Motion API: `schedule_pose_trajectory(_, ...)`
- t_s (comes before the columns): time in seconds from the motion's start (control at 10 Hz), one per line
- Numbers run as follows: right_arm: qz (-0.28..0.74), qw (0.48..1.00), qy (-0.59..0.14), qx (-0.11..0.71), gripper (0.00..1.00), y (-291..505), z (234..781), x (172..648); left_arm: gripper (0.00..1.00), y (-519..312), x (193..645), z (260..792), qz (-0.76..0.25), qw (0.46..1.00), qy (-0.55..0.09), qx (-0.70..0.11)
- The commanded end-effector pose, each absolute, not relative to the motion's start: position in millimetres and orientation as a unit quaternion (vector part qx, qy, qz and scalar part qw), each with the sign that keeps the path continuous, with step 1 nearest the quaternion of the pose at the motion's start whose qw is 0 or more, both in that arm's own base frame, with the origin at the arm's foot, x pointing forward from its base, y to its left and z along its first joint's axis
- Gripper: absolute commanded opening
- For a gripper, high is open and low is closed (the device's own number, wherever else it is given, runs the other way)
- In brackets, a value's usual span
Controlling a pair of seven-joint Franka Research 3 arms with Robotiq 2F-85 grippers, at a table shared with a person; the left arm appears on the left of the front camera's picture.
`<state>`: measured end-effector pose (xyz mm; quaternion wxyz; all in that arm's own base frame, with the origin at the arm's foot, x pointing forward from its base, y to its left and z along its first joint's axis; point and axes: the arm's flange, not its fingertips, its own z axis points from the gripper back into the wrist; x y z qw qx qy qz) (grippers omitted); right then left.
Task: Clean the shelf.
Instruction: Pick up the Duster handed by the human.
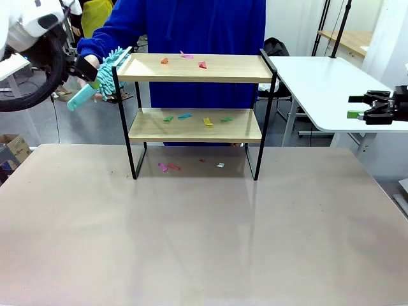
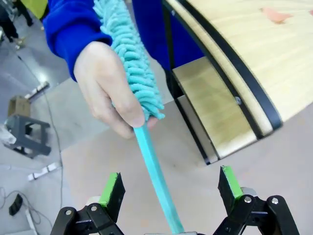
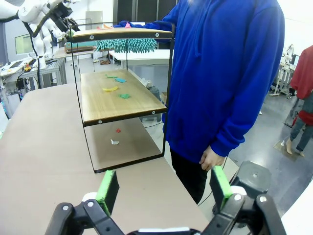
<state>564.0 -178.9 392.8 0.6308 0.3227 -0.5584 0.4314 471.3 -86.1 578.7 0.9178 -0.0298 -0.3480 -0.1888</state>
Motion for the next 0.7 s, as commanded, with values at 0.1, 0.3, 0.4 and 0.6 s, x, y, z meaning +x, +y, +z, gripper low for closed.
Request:
schedule_pose_trajectory(0.1,0.434,0.629,-0.559,0.322,1.0,-176.8,395.6,564.7,1.0,-87.5,485.0,571.0,-0.164,0.931,-0.327,-0.005)
schedule_pose_trajectory(0.3,0.434,0.629,-0.559,0.322,1.0,-176.8,395.6,564.7,1.0,-86.1,492.4,557.5,-0.156,0.935,-0.32,-0.002)
schedule_pose_trajectory(0.4,0.434,0.629,-0.559,0.322,1.0,-176.8,395.6,564.7,1.0,-85.0,494.1,554.2,-0.154,0.937,-0.313,-0.006)
schedule_pose_trajectory(0.6,0.434,0.629,-0.559,0.322,1.0,-176.8,395.6,564.7,1.0,-84.8,494.1,551.2,-0.143,0.939,-0.312,-0.009)
